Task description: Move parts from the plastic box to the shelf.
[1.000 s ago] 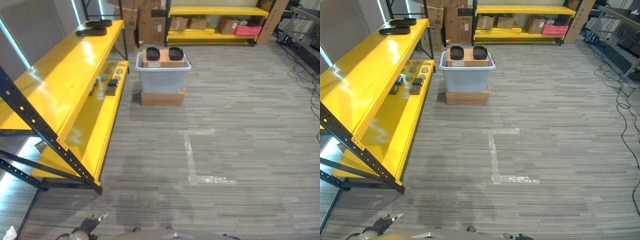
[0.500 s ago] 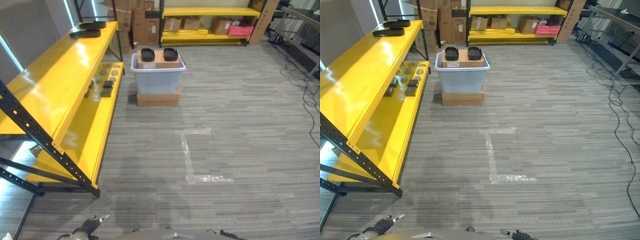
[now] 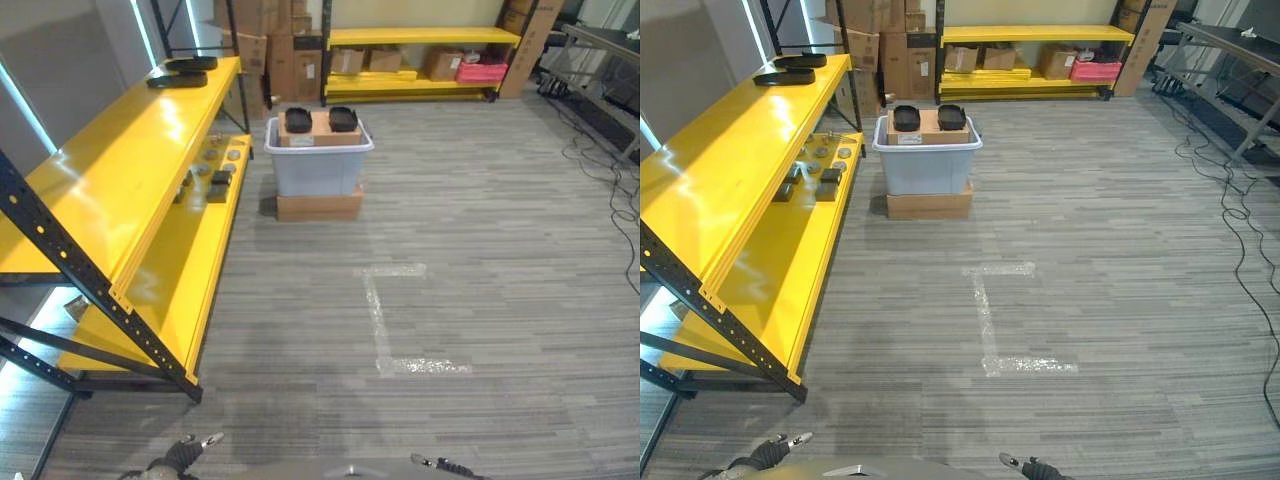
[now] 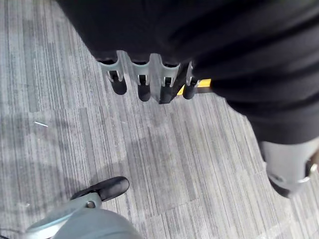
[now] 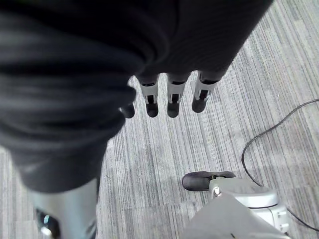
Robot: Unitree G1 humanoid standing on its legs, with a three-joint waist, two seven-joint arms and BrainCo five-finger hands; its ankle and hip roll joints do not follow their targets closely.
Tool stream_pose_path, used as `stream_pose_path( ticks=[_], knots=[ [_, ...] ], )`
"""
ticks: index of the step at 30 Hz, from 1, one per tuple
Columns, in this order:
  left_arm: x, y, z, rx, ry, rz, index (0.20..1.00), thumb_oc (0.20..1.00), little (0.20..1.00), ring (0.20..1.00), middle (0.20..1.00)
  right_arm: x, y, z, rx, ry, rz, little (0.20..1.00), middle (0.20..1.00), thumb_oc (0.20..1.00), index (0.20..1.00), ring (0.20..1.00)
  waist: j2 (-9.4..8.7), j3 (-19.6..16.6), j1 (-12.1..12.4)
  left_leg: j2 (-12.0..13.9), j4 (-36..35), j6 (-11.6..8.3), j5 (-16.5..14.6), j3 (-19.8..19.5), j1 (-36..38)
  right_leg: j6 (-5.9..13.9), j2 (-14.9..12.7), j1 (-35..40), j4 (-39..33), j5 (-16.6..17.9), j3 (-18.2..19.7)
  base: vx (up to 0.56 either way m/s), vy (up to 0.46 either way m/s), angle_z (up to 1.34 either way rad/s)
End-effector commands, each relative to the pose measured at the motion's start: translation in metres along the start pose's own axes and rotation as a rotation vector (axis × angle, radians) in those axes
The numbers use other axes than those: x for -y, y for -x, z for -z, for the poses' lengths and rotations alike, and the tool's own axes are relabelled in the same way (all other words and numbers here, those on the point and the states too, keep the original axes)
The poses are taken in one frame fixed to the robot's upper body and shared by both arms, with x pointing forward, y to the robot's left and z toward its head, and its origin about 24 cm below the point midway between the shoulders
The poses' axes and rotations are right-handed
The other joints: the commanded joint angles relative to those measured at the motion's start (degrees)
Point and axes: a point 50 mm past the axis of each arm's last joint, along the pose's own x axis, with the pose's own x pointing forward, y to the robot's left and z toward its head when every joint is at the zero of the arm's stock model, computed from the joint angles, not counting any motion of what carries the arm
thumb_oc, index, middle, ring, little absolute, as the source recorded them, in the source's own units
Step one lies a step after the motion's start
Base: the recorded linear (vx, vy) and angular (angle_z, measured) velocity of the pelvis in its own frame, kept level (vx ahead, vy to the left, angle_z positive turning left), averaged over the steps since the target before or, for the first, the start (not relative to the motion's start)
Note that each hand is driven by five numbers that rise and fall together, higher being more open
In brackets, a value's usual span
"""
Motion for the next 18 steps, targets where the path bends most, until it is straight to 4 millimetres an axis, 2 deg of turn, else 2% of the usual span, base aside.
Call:
stream_pose_path(
  ticks=[1, 6, 8, 9, 10, 13, 14, 17, 18],
  knots=[
    [0.002, -0.006, -0.034, 0.083, 0.002, 0.001, 1.000, 1.000, 1.000, 1.000, 1.000, 0.004, -0.001, -0.007, -0.010, 0.011, 0.017, 1.000, 1.000, 1.000, 1.000, 1.000, -0.84, 1.1, 0.2, 3.8, -0.1, -3.46, -7.2, -3.1, 3.0, 5.70, -3.7, 3.4, 0.2, -7.3, -1.1, 0.00, 0.000, 0.00],
    [0.004, -0.007, -0.036, 0.086, 0.009, 0.002, 1.000, 1.000, 1.000, 1.000, 1.000, 0.005, -0.001, -0.004, -0.020, -0.107, 0.014, 1.000, 1.000, 1.000, 1.000, 1.000, -0.92, 0.9, 0.4, 3.7, -0.1, -3.42, -7.1, -3.4, 3.1, 5.74, -3.7, 3.5, 0.2, -7.3, -1.2, 0.00, 0.000, 0.00],
    [0.003, -0.007, -0.048, 0.134, -0.001, -0.001, 1.000, 1.000, 1.000, 1.000, 1.000, 0.009, -0.001, -0.014, 0.020, -0.168, 0.020, 1.000, 1.000, 1.000, 1.000, 1.000, -0.93, 0.7, 0.4, 3.7, -0.1, -3.48, -7.3, -3.2, 3.3, 5.77, -3.6, 3.7, 0.2, -7.4, -1.2, 0.00, 0.000, 0.00],
    [0.001, -0.007, -0.060, 0.181, -0.012, -0.006, 1.000, 1.000, 1.000, 1.000, 1.000, 0.012, -0.001, -0.025, 0.060, -0.168, 0.031, 1.000, 1.000, 1.000, 1.000, 1.000, -0.93, 0.8, 0.4, 3.8, -0.1, -3.52, -7.4, -3.2, 3.4, 5.79, -3.7, 3.7, 0.2, -7.4, -1.2, 0.00, 0.000, 0.00],
    [0.001, -0.007, -0.060, 0.181, -0.012, -0.006, 1.000, 1.000, 1.000, 1.000, 1.000, 0.012, -0.001, -0.025, 0.060, -0.168, 0.031, 1.000, 1.000, 1.000, 1.000, 1.000, -0.93, 0.8, 0.4, 3.8, -0.1, -3.52, -7.4, -3.2, 3.4, 5.79, -3.7, 3.7, 0.2, -7.4, -1.2, 0.00, 0.000, 0.00],
    [-0.012, 0.006, -0.125, 0.467, -0.021, -0.045, 1.000, 1.000, 1.000, 1.000, 1.000, 0.013, 0.005, -0.090, 0.322, -0.104, 0.038, 1.000, 1.000, 1.000, 1.000, 1.000, -1.05, 1.3, 0.5, 3.9, -0.1, -3.57, -7.2, -3.0, 3.3, 5.90, -3.7, 3.5, 0.2, -7.1, -1.0, -0.02, 0.001, 0.00],
    [-0.024, 0.026, -0.164, 0.674, 0.041, -0.083, 1.000, 1.000, 1.000, 1.000, 1.000, 0.012, 0.026, -0.145, 0.592, -0.039, 0.054, 1.000, 1.000, 1.000, 1.000, 1.000, -1.15, 1.9, 0.4, 3.9, -0.1, -3.51, -7.2, -2.8, 3.3, 6.00, -3.8, 3.6, 0.2, -6.9, -0.9, -0.05, 0.005, 0.01],
    [-0.031, 0.057, -0.210, 0.928, 0.169, -0.116, 1.000, 1.000, 1.000, 1.000, 1.000, 0.007, 0.060, -0.196, 0.887, -0.066, 0.063, 1.000, 1.000, 1.000, 1.000, 1.000, -1.20, 2.3, 0.2, 3.9, -0.1, -3.34, -7.3, -2.7, 3.3, 6.01, -3.8, 3.6, 0.2, -6.8, -0.7, -0.03, -0.004, -0.03],
    [-0.036, 0.078, -0.229, 1.058, 0.212, -0.120, 1.000, 1.000, 1.000, 1.000, 1.000, 0.005, 0.080, -0.215, 1.009, -0.024, 0.069, 1.000, 1.000, 1.000, 1.000, 1.000, -1.29, 2.5, 0.2, 3.8, -0.1, -3.28, -6.9, -2.7, 3.2, 5.99, -3.9, 3.5, 0.2, -6.4, -0.6, 0.00, 0.000, 0.00]
  ],
)
